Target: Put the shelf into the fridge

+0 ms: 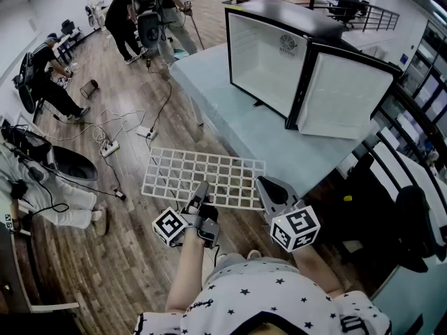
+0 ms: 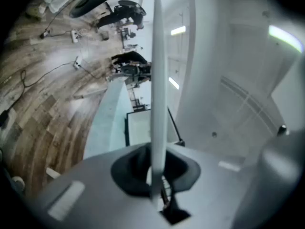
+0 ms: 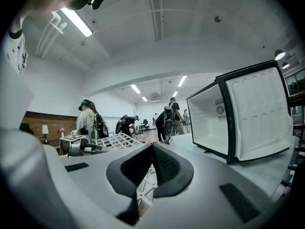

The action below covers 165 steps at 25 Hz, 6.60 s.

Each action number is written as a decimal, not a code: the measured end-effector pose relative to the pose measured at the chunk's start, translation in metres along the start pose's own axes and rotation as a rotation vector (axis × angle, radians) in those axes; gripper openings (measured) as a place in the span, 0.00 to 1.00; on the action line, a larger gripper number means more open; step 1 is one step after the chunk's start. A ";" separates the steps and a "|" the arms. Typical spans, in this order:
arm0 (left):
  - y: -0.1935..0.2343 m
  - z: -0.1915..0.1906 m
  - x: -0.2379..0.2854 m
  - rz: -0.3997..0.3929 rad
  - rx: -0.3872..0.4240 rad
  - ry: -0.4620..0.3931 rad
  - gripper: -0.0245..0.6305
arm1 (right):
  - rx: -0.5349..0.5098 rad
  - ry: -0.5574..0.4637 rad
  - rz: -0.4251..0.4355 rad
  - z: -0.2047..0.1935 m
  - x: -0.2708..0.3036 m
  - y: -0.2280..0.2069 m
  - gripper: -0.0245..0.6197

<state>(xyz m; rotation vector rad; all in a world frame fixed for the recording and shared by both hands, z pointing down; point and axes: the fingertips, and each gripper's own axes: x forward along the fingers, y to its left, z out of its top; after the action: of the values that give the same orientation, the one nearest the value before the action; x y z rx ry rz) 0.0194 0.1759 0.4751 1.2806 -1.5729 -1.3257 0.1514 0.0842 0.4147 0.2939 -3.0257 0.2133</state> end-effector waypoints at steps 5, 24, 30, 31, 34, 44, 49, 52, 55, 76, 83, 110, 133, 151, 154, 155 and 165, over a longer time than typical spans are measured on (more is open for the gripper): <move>-0.006 -0.012 0.004 -0.002 0.000 0.003 0.08 | -0.006 0.007 0.008 0.000 -0.009 -0.006 0.07; -0.010 -0.035 0.010 -0.001 -0.023 -0.020 0.08 | 0.018 0.015 0.033 -0.007 -0.031 -0.027 0.07; -0.006 -0.031 0.017 0.007 -0.024 -0.025 0.08 | 0.020 0.024 0.032 -0.007 -0.023 -0.032 0.07; -0.006 -0.030 0.020 0.006 -0.025 -0.024 0.08 | 0.022 0.024 0.030 -0.007 -0.020 -0.034 0.07; -0.003 -0.025 0.030 0.000 -0.036 -0.022 0.08 | 0.030 0.027 0.020 -0.008 -0.010 -0.040 0.07; 0.015 0.022 0.092 -0.008 -0.065 0.021 0.08 | 0.035 0.016 -0.033 0.006 0.055 -0.069 0.07; 0.024 0.050 0.133 -0.012 -0.053 0.061 0.08 | 0.035 0.005 -0.072 0.016 0.094 -0.086 0.07; 0.030 0.067 0.154 -0.016 -0.066 0.082 0.08 | 0.038 -0.001 -0.097 0.018 0.116 -0.094 0.07; 0.035 0.082 0.177 -0.020 -0.085 0.101 0.08 | 0.038 -0.015 -0.129 0.023 0.136 -0.106 0.07; 0.036 0.135 0.314 -0.108 -0.142 0.394 0.08 | 0.068 -0.031 -0.436 0.035 0.202 -0.152 0.07; 0.044 0.130 0.348 -0.116 -0.155 0.497 0.08 | 0.083 -0.032 -0.508 0.029 0.202 -0.156 0.08; 0.032 0.066 0.445 -0.173 -0.228 0.726 0.08 | 0.054 0.023 -0.689 0.015 0.200 -0.212 0.37; 0.024 0.034 0.487 -0.165 -0.232 0.777 0.08 | 0.074 -0.021 -0.749 0.030 0.187 -0.254 0.37; 0.018 0.030 0.493 -0.165 -0.247 0.765 0.08 | 0.096 -0.005 -0.769 0.028 0.186 -0.263 0.37; 0.019 0.030 0.490 -0.154 -0.243 0.760 0.08 | 0.110 -0.003 -0.763 0.026 0.185 -0.264 0.37; 0.019 0.030 0.489 -0.152 -0.242 0.759 0.08 | 0.112 -0.002 -0.761 0.026 0.184 -0.264 0.37; 0.019 0.029 0.490 -0.147 -0.243 0.753 0.08 | 0.110 -0.007 -0.760 0.028 0.183 -0.267 0.37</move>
<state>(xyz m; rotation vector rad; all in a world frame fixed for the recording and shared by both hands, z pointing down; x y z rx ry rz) -0.1411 -0.2872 0.4475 1.5145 -0.7853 -0.9092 0.0235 -0.2131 0.4417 1.3905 -2.6632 0.3037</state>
